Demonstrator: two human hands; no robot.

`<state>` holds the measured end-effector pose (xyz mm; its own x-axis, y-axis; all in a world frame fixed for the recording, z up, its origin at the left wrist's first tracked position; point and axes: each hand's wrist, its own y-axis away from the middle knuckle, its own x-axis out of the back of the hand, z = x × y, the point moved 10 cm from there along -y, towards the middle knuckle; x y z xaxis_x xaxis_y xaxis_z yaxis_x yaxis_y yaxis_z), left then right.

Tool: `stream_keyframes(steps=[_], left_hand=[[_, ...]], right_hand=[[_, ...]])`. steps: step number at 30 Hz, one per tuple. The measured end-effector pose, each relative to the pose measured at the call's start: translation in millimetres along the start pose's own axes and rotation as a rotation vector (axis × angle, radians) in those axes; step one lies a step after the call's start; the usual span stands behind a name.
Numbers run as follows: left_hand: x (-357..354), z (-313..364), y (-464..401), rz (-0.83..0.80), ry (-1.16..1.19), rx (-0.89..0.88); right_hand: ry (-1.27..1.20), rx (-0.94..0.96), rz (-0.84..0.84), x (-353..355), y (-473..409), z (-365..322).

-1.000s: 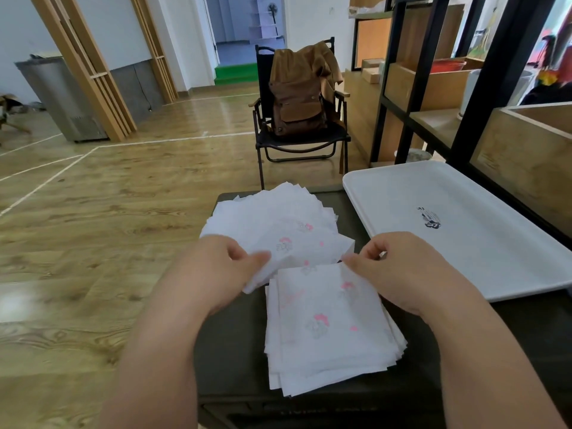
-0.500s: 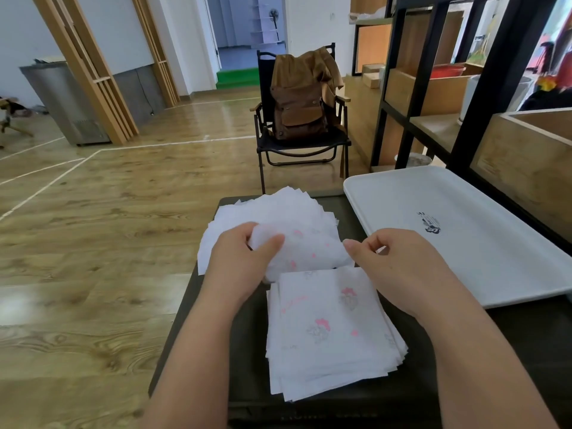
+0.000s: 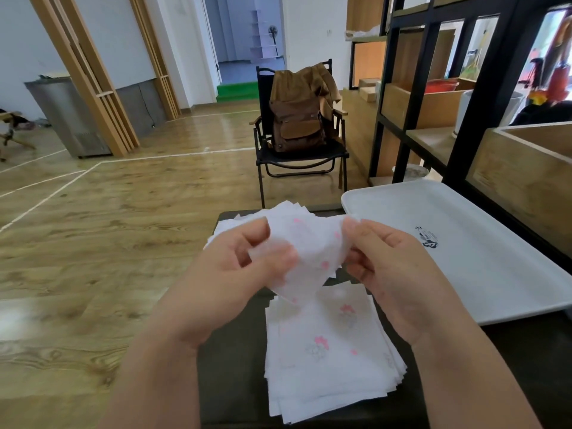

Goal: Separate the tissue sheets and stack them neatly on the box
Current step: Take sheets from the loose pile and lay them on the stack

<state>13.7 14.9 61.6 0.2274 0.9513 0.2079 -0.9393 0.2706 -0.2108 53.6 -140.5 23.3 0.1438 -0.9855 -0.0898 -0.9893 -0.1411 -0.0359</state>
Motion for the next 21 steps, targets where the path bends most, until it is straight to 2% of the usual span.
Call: stream_keyframes(steps=[2,3,5,9,11,14,17,21], left_hand=[[-9.9,-6.9,5.4,-0.148,-0.012,0.087],[-10.0,-8.1,6.0,-0.156,0.005,0.109],[-2.4,-7.8,1.8,-0.057,0.031,0.109],[26.2,-2.2,-3.3,0.279,0.041,0.024],[36.8,2.2,-1.7,0.397,0.033,-0.031],[41.7,3.6,0.2,0.460,0.017,-0.058],[39.3,12.5,1.3,0.452,-0.129,-0.106],[38.8,17.4,3.7,0.473,-0.289,-0.119]], right_hand=[[-0.032,0.038,0.008,0.9,1.7,-4.8],[-0.039,0.050,0.006,1.1,2.7,-6.5],[-0.019,0.075,-0.007,1.0,4.2,-10.0],[0.010,0.141,-0.009,-0.6,7.4,-18.3],[0.047,0.179,0.018,0.7,8.5,-22.8],[0.061,0.211,0.066,5.2,9.0,-25.3],[0.083,0.228,0.111,10.1,8.4,-25.8],[0.153,0.329,0.077,6.3,11.3,-36.3]])
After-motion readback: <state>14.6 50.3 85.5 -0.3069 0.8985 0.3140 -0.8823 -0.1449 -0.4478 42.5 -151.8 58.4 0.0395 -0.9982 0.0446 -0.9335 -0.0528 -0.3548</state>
